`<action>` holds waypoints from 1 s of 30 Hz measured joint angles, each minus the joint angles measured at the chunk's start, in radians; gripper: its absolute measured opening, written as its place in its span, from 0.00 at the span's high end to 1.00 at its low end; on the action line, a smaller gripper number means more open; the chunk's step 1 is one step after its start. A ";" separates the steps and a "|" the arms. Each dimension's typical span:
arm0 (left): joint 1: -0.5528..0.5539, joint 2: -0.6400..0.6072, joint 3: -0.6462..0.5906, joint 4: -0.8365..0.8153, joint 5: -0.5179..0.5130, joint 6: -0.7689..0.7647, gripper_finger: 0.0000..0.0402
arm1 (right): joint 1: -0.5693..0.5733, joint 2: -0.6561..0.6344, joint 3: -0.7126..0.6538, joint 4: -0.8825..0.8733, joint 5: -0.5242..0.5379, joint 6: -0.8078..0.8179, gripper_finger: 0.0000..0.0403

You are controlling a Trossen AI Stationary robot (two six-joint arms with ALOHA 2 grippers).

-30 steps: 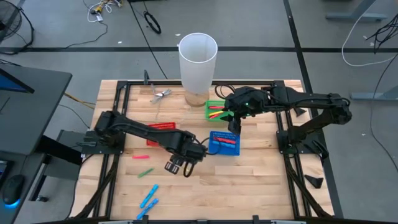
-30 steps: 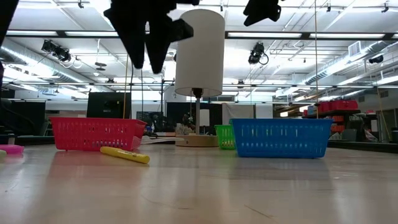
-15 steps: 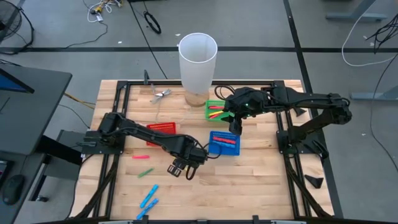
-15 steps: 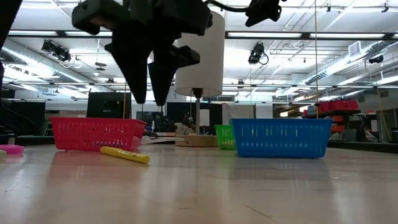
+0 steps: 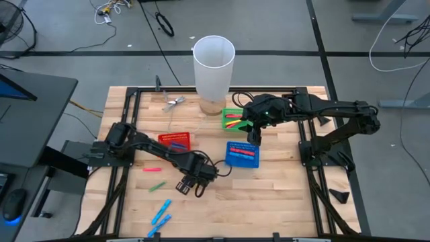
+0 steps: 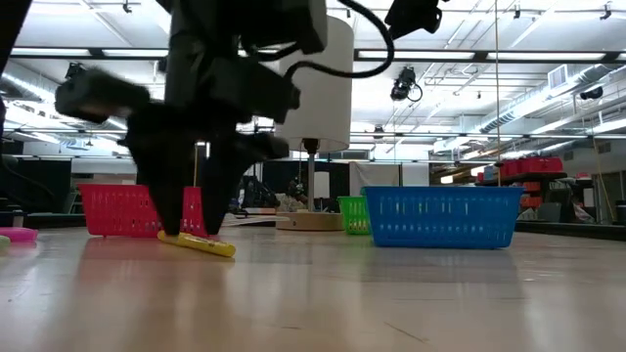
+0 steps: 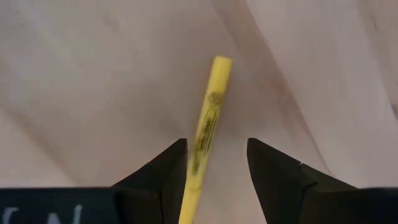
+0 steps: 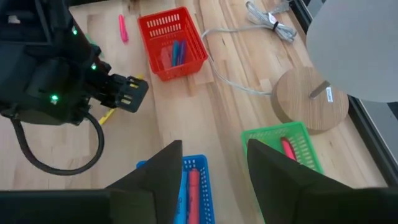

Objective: Pick & Place Markers
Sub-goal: Put the large yellow pen into the green bin

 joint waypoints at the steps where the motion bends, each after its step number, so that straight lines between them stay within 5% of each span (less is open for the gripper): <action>1: -0.004 0.000 -0.018 0.024 -0.001 0.007 0.57 | 0.000 0.000 0.000 0.000 0.000 0.002 0.55; 12: -0.011 -0.007 -0.091 0.107 0.006 0.012 0.58 | -0.001 0.000 0.000 0.003 0.000 0.005 0.55; 23: -0.011 -0.004 -0.091 0.108 0.052 0.012 0.93 | -0.001 0.000 0.000 0.040 0.000 0.003 0.55; 30: -0.011 -0.001 -0.046 0.058 0.054 -0.015 0.94 | -0.001 0.000 0.000 0.040 0.000 0.001 0.55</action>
